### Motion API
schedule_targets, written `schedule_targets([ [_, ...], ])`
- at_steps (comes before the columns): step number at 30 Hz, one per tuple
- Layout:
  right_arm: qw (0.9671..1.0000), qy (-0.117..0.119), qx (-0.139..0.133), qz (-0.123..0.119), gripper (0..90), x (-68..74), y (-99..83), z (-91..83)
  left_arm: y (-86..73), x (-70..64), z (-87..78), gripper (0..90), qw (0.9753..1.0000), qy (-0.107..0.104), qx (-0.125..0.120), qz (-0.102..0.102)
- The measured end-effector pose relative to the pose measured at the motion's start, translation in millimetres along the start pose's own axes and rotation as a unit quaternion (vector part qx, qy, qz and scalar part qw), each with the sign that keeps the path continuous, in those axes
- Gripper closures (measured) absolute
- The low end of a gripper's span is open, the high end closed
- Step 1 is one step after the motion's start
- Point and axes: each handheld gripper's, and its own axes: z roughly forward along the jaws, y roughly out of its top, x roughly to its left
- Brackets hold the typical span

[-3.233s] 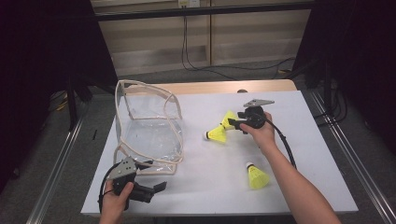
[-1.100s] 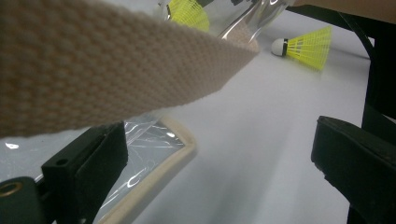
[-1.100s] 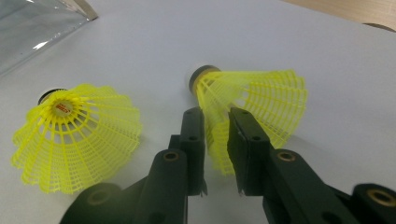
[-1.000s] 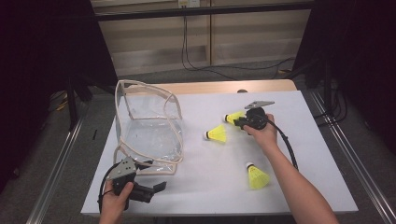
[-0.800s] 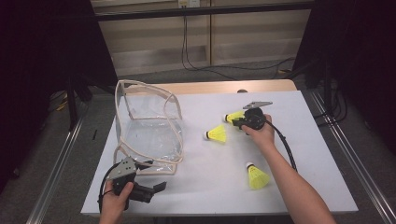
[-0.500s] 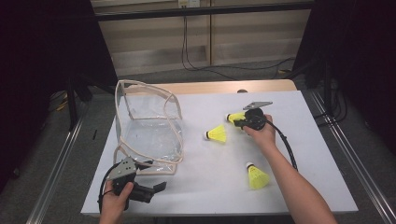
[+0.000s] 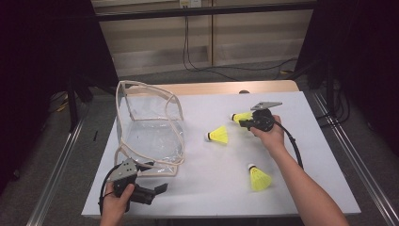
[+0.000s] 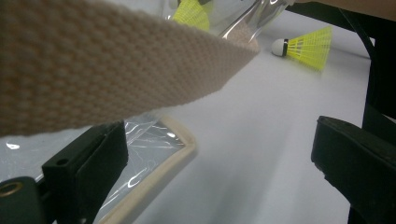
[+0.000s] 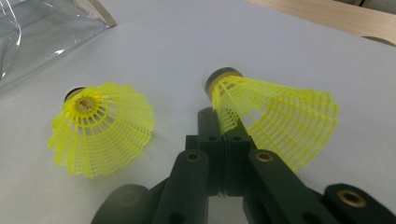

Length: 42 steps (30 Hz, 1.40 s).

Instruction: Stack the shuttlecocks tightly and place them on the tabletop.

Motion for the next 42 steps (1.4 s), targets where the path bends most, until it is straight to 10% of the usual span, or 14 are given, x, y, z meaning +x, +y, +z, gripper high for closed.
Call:
schedule_targets([
  [42, 0.9976, 0.056, -0.026, -0.031, 89.2, 5.1, -7.4, -50.1, 0.8, -1.2, 0.6, 3.6, 1.0000, 0.002, 0.000, -0.001],
])
